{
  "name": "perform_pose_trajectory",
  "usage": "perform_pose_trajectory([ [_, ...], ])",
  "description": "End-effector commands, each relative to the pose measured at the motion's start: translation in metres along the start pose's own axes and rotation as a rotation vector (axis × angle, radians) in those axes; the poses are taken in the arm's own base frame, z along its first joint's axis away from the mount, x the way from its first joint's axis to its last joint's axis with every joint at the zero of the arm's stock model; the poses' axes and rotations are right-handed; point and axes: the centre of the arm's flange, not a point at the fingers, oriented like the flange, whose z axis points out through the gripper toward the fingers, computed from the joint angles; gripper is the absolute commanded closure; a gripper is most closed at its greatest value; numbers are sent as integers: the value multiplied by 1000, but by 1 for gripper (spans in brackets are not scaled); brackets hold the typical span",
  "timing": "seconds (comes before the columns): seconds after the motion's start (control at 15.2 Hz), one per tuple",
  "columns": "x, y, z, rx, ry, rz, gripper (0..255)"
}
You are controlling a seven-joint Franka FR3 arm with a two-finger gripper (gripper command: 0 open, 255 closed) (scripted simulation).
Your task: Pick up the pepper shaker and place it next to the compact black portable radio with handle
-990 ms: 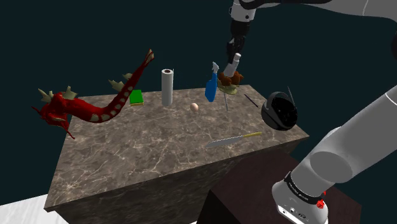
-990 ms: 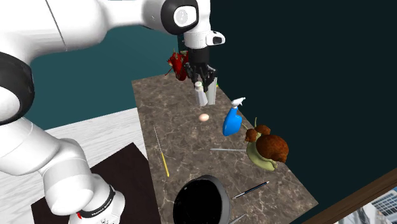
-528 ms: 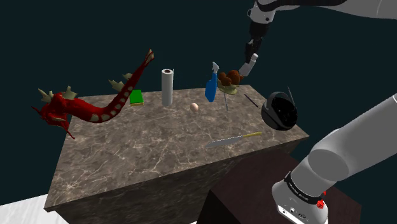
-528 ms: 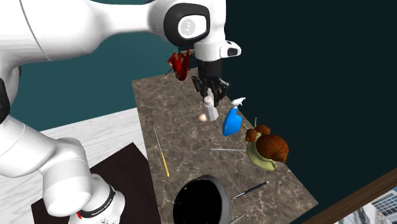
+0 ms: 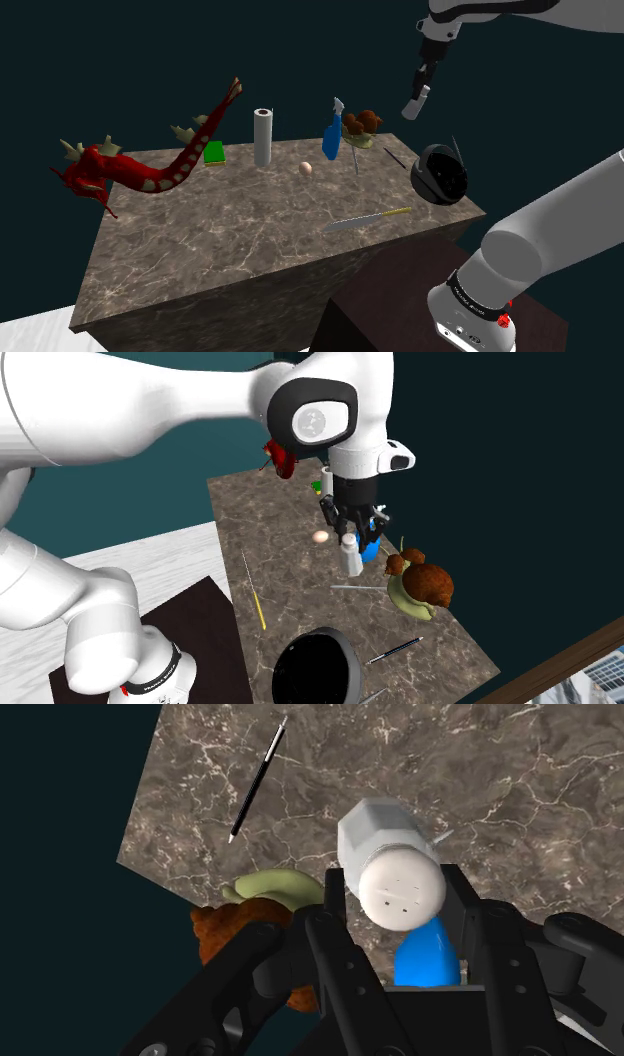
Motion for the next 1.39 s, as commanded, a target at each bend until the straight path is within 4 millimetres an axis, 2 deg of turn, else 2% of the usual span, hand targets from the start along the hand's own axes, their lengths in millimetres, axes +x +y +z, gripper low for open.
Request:
perform_pose_trajectory([
  [0.0, -16, 22, 2, 0, 0, -1, 255],
  [0.13, -26, 38, 4, 0, 0, -1, 255],
  [1.32, -24, 28, 98, 0, 0, -1, 255],
])
